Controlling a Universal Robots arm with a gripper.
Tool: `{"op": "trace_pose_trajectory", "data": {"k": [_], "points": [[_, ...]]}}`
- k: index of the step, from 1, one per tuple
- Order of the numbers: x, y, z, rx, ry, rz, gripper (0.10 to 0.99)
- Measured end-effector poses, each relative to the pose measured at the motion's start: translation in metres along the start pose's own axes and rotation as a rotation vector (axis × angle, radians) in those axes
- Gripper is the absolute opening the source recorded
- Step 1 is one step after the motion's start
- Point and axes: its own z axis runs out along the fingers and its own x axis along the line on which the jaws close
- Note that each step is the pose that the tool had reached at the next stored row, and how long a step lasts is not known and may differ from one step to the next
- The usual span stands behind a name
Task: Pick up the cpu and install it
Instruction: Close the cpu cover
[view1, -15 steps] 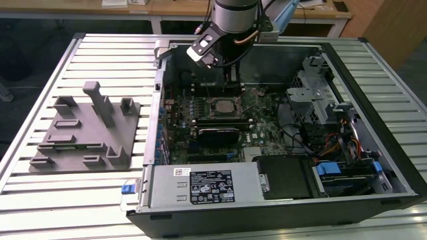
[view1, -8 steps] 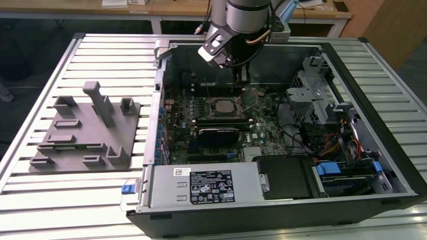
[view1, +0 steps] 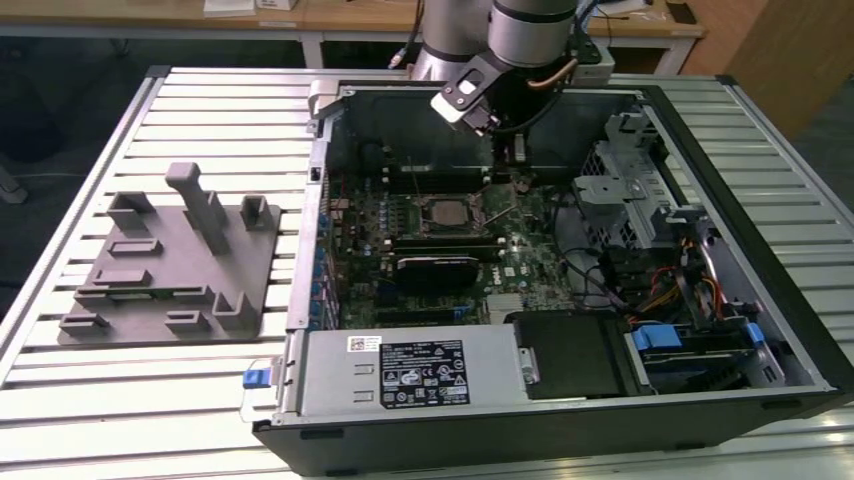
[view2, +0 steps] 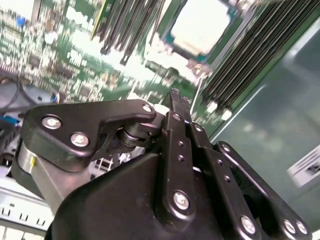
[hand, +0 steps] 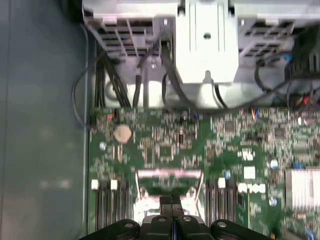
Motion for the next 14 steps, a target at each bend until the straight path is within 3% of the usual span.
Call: {"op": "trace_pose_trajectory", "data": {"k": [9, 14], "points": [[0.0007, 0.0341, 0.0015, 0.002, 0.0001, 0.0, 0.106], [0.0009, 0.0421, 0.0045, 0.005, 0.0, 0.0, 0.106]]}}
